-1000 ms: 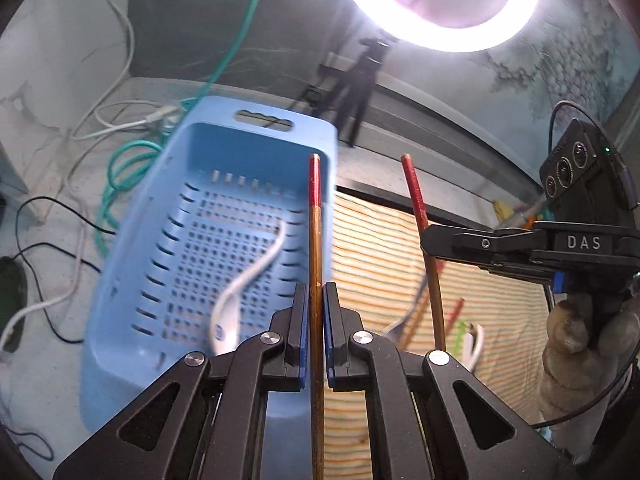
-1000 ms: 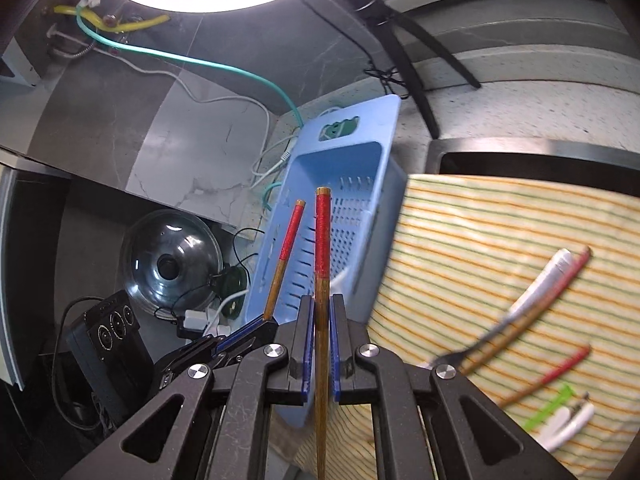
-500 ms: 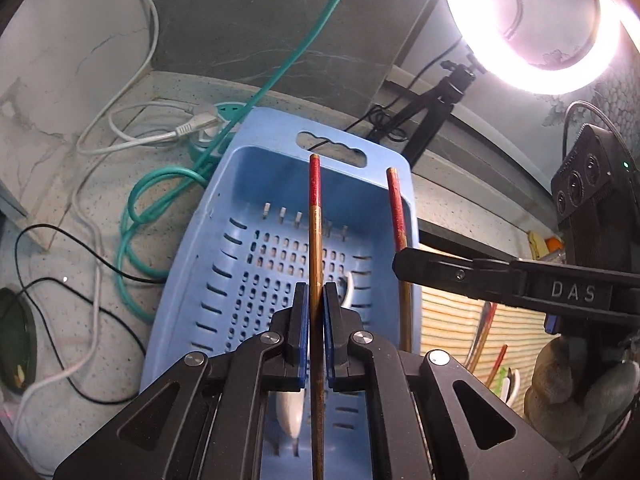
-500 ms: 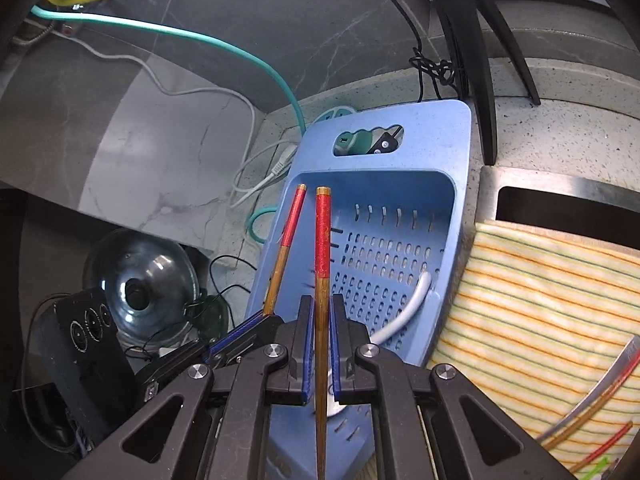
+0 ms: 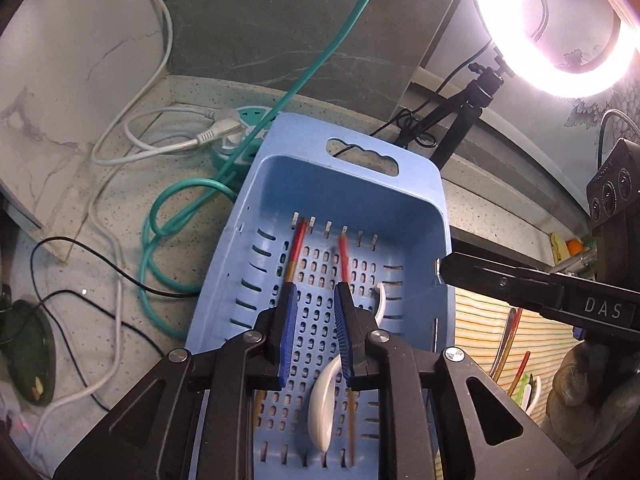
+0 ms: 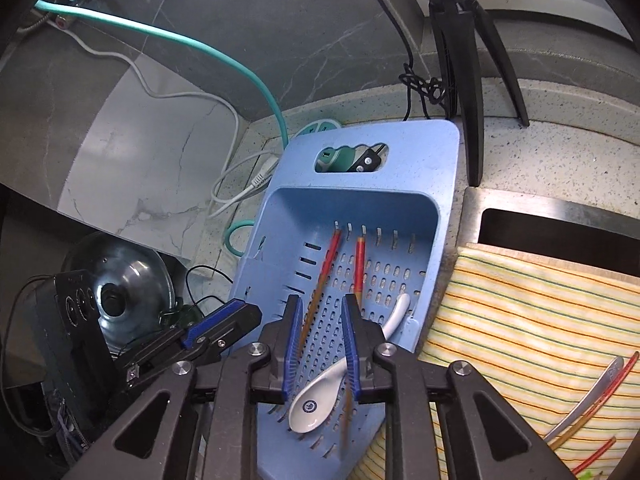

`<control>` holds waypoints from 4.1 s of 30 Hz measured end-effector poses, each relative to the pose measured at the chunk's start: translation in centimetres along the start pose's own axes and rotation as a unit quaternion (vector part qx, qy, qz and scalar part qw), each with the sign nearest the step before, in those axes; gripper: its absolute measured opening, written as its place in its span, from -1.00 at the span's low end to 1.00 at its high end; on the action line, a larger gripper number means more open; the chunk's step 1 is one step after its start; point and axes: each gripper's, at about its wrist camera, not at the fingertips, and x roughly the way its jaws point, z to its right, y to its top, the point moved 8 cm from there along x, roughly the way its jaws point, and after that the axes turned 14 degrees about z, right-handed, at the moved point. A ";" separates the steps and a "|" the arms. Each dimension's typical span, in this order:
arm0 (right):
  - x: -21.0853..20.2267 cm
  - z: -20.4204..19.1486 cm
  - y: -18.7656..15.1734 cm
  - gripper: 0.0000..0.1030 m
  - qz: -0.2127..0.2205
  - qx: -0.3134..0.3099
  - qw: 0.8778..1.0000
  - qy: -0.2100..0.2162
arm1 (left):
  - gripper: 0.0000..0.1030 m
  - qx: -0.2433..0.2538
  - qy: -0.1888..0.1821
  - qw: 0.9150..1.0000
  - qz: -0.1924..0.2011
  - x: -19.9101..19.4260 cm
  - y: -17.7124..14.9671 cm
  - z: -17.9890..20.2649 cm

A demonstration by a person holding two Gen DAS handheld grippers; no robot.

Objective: Organize utensils
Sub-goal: 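Carry both chopsticks into the blue basket and open both grippers, then move both grippers back over the remaining utensils, then grasp the second white ceramic spoon by its handle with the right gripper, then lift and carry the white spoon into the blue basket with the right gripper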

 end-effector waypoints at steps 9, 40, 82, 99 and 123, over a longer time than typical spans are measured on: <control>-4.9 0.2 0.7 -0.63 0.029 -0.019 0.999 0.011 | -0.66 0.015 -0.014 1.000 0.021 -3.6 -0.1 1.9; -22.1 13.6 -6.8 0.23 0.018 0.013 1.000 -0.018 | -0.17 0.140 -0.152 0.978 -0.023 -12.5 -16.0 18.6; -15.2 18.4 -12.4 -0.63 -0.067 0.076 0.989 -0.106 | -0.18 0.192 -0.173 0.964 -0.057 -8.0 -23.2 21.7; -15.6 15.1 -10.9 -0.72 -0.050 0.092 0.993 -0.058 | -0.25 0.160 -0.177 0.971 -0.026 -9.6 -21.6 20.1; -6.6 0.6 -1.9 -0.76 -0.027 0.027 0.999 0.037 | -0.25 0.148 -0.083 0.984 0.048 -9.1 -10.4 7.9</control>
